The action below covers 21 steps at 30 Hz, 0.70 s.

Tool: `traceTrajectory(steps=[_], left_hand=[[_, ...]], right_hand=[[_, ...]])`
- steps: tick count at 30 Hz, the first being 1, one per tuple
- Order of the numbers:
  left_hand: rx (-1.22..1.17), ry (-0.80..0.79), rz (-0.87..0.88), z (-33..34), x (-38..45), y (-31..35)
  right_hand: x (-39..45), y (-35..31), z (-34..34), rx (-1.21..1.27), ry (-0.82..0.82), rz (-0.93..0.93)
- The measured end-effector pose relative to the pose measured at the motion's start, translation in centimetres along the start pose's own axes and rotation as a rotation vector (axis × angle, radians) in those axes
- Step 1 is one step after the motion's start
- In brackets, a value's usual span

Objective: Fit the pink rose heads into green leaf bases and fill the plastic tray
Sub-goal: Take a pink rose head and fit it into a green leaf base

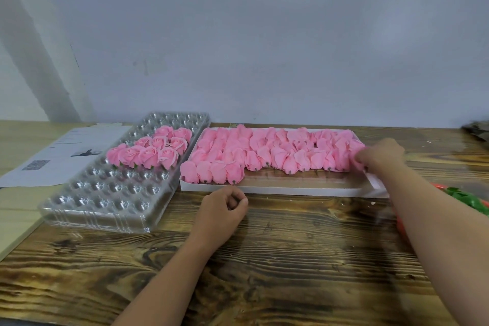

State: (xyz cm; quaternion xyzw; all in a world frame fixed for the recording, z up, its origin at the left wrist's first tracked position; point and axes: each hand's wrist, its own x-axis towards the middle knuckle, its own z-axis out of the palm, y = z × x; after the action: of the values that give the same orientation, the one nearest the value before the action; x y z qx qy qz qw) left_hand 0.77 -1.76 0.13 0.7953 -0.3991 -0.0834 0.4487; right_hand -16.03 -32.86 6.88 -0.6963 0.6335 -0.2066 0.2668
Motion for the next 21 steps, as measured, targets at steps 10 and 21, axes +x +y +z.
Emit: traceTrajectory(steps=[10, 21], left_hand=[[-0.017, 0.015, 0.017, 0.0, -0.2, -0.1], [-0.529, -0.338, -0.175, 0.8, -1.1, 4.9]], right_hand=[[-1.3, -0.1, -2.2, 0.62, -0.195, 0.162], [-16.5, -0.9, 2.8, 0.845, -0.302, -0.361]])
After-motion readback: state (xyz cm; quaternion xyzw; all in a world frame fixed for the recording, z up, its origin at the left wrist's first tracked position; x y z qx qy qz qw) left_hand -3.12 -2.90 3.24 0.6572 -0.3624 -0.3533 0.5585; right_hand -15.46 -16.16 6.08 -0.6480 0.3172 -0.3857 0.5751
